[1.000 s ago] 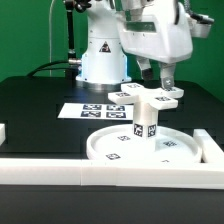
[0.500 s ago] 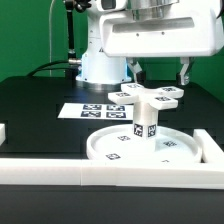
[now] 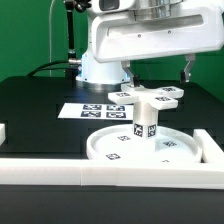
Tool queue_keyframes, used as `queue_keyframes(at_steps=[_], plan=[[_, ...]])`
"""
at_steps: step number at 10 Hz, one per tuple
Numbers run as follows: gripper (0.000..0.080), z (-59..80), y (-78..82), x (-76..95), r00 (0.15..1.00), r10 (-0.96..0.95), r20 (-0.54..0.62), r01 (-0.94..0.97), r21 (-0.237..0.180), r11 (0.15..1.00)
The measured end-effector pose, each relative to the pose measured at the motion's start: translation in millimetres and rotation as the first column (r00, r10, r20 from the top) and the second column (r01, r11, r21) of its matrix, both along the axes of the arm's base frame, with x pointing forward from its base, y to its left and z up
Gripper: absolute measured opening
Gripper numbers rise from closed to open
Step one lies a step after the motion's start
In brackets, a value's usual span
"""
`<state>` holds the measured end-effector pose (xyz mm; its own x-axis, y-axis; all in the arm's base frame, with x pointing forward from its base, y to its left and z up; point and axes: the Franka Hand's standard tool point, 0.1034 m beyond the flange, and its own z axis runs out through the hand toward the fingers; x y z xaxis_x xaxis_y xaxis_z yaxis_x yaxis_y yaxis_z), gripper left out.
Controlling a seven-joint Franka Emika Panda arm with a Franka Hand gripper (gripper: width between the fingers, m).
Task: Assemble round table
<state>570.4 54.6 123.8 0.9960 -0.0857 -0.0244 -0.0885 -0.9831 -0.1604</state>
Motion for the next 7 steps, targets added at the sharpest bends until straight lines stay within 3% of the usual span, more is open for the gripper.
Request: queue_keyframes(at_steps=[4, 7], plan=[[0.0649, 1.1, 0.8, 1.8, 0.950, 0.309, 0.047, -0.309, -0.009, 0.951], [0.0649, -3.9, 0.2, 1.7, 0.792, 0.600, 0.114, -0.597, -0.064, 0.800]])
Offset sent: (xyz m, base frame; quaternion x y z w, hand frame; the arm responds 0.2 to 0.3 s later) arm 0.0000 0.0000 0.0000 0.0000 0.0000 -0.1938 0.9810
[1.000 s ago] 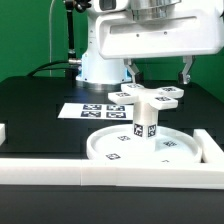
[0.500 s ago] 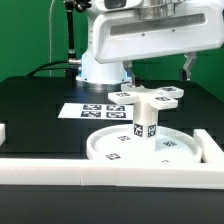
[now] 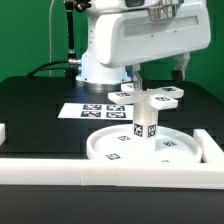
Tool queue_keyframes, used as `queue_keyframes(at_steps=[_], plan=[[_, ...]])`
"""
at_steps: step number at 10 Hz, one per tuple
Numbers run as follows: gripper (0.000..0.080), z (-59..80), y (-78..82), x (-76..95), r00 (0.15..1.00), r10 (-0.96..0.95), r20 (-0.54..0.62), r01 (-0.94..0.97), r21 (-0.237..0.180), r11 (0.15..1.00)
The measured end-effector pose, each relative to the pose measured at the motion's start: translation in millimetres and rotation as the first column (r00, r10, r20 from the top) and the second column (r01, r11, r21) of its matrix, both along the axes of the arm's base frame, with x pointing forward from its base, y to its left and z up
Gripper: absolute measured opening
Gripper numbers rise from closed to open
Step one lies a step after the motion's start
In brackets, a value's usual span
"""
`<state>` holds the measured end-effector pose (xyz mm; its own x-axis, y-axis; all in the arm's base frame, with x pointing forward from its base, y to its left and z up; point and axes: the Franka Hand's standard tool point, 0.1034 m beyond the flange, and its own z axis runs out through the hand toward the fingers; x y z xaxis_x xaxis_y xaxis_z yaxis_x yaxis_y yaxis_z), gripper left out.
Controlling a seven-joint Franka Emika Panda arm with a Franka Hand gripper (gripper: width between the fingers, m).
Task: Assemble round table
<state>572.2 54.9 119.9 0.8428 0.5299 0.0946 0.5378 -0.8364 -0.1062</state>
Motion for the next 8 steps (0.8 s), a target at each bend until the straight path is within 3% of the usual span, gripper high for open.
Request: queue_keyframes(at_steps=[4, 8], plan=[[0.0649, -0.8, -3.3, 0.9, 0.952, 0.304, 0.028, -0.302, -0.043, 0.952], [0.0649, -2.2, -8.0, 0.4, 0.845, 0.533, 0.032, -0.529, -0.084, 0.844]])
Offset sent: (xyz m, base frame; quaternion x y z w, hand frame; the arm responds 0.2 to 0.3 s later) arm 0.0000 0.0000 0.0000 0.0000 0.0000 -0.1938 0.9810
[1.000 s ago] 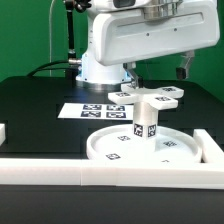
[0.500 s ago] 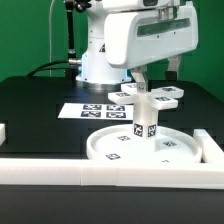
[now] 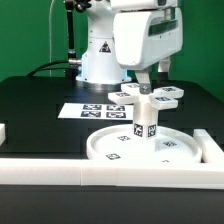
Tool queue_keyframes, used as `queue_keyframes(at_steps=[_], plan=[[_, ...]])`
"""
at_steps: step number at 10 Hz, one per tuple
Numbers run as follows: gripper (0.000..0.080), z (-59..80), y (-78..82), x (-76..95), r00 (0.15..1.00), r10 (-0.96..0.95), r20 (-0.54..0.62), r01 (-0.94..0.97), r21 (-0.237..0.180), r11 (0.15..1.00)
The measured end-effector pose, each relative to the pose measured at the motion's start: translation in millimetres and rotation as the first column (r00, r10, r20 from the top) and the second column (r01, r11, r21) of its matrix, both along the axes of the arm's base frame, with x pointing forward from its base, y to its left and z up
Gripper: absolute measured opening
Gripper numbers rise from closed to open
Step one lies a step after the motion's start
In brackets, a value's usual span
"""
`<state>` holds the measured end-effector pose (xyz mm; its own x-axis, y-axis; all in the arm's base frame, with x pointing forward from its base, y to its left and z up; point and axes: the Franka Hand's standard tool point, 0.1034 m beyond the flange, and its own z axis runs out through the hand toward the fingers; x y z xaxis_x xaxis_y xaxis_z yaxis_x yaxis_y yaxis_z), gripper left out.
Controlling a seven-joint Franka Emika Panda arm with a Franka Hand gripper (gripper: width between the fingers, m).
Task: Assemble round table
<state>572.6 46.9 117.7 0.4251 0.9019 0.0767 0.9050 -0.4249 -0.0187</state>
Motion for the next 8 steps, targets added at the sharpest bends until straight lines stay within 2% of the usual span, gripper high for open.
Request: queue_keyframes(at_steps=[2, 8], plan=[[0.0649, -0.2, -1.1, -0.1, 0.997, 0.077, 0.005, -0.077, -0.012, 0.997], [0.0649, -10.0, -8.5, -3.9, 0.999, 0.044, -0.013, -0.044, -0.013, 0.999]])
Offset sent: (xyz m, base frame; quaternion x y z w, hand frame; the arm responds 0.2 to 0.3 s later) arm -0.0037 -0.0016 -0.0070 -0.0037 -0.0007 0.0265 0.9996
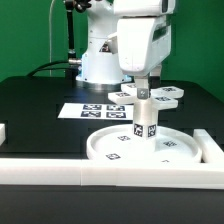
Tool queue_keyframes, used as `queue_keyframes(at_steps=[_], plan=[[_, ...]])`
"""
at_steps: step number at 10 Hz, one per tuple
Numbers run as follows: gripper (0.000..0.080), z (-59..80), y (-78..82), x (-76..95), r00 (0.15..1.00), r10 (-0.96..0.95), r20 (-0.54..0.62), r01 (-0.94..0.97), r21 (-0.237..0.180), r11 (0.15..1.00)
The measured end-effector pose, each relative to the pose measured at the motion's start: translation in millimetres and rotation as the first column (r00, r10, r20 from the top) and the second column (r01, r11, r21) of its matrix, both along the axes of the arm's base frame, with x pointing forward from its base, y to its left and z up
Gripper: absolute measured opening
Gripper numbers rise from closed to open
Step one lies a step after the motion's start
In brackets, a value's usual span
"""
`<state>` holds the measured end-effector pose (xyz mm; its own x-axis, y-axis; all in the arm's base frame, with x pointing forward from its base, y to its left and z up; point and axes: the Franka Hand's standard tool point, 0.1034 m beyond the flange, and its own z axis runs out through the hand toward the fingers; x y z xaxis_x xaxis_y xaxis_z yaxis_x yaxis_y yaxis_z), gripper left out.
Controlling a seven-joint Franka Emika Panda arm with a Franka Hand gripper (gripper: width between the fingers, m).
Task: Assemble round table
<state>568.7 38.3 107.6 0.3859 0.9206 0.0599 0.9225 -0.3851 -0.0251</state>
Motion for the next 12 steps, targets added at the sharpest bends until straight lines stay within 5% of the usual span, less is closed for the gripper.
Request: queue_keyframes(at_steps=[5, 6, 8, 12], plan=[[0.0649, -5.0, -2.7, -1.5, 1.000, -0.005, -0.008, 0.005, 0.000, 1.000], [0.0517, -5.1, -2.7, -1.5, 1.000, -0.005, -0.008, 0.005, 0.000, 1.000], [0.0442, -5.2, -2.8, -1.9, 1.000, -0.005, -0.010, 0.005, 0.000, 1.000], [0.0442, -5.3, -2.7, -2.3, 0.998, -0.062, -0.014, 0.062, 0.002, 0.998]])
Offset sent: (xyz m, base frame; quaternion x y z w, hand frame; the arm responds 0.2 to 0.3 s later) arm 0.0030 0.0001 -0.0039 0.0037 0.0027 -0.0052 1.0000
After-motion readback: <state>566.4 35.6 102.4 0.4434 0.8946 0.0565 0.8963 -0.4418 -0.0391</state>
